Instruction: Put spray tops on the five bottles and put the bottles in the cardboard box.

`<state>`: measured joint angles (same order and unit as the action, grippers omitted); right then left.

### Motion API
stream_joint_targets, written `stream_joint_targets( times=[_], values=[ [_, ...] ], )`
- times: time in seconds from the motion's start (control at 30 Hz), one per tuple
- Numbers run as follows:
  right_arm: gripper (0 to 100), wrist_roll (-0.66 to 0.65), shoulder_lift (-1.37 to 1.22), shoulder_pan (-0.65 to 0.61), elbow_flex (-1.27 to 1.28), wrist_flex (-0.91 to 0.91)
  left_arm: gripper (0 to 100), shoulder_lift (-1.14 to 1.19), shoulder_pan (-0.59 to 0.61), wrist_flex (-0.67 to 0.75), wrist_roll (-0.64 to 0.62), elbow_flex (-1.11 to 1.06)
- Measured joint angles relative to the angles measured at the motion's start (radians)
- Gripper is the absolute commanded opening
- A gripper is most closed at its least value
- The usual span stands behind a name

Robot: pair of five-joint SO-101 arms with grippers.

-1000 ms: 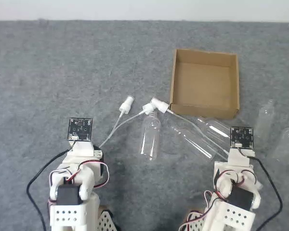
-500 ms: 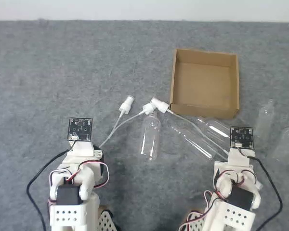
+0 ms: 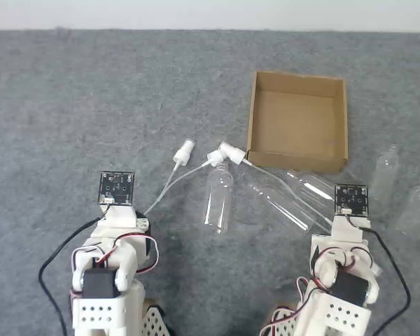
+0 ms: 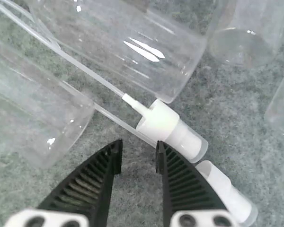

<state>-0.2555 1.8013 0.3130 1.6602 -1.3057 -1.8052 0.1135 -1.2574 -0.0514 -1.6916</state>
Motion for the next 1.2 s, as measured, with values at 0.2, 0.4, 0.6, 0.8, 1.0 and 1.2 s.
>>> stream_joint_targets(
  times=[0.2, 0.4, 0.6, 0.8, 1.0, 1.2],
  values=[
    [7.5, 0.0, 0.0, 0.0, 0.0, 0.0, 2, 0.0, 0.0, 0.0, 0.0, 0.0],
    [7.6, 0.0, 0.0, 0.0, 0.0, 0.0, 2, 0.0, 0.0, 0.0, 0.0, 0.0],
    [7.7, 0.0, 0.0, 0.0, 0.0, 0.0, 2, 0.0, -0.002, 0.0, 0.0, 0.0],
    [7.8, 0.0, 0.0, -0.002, 0.0, 0.0, 2, 0.0, -0.002, 0.0, 0.0, 0.0],
    [7.8, 0.0, 0.0, 0.002, 0.0, 0.014, 2, 0.0, -0.002, 0.0, 0.0, 0.0],
    [7.8, 0.002, 0.0, 0.018, 0.0, 0.17, 2, 0.0, -0.002, 0.0, 0.0, 0.0]
  ],
)
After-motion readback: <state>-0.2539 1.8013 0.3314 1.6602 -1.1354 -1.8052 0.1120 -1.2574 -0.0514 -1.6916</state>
